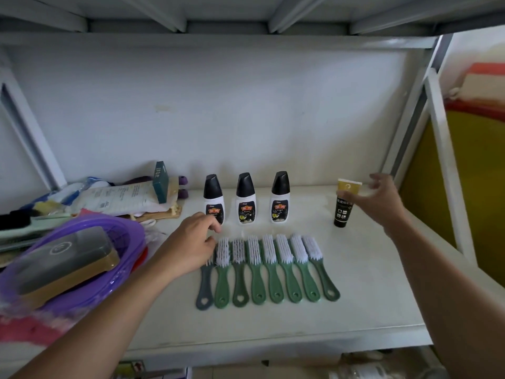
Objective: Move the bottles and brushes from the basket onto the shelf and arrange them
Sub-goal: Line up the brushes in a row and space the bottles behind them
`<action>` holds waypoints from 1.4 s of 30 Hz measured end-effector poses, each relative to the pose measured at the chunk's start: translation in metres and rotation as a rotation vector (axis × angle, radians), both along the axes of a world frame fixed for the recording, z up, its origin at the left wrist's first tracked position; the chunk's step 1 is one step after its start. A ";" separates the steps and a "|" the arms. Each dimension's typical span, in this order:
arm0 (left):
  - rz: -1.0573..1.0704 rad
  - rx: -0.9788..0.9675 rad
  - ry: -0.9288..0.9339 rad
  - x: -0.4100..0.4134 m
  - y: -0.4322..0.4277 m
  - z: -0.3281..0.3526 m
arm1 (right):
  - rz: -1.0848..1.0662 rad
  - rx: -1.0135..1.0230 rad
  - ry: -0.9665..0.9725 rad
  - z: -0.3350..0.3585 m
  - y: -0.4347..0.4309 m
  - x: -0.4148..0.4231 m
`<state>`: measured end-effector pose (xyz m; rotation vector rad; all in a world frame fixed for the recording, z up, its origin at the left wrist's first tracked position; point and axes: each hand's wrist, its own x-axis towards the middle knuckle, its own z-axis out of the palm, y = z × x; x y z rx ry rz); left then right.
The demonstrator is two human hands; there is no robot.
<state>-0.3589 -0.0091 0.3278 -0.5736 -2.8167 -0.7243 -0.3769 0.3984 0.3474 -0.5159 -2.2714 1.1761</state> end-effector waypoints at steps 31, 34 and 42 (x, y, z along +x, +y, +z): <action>0.082 -0.084 -0.038 -0.029 0.007 -0.015 | 0.348 0.180 -0.273 -0.066 -0.055 -0.059; 0.122 -0.083 -0.031 -0.028 0.004 -0.013 | 0.351 0.118 -0.337 -0.060 -0.044 -0.055; 0.270 -0.173 -0.349 -0.022 -0.017 -0.004 | 0.393 0.344 -0.571 -0.040 -0.034 -0.013</action>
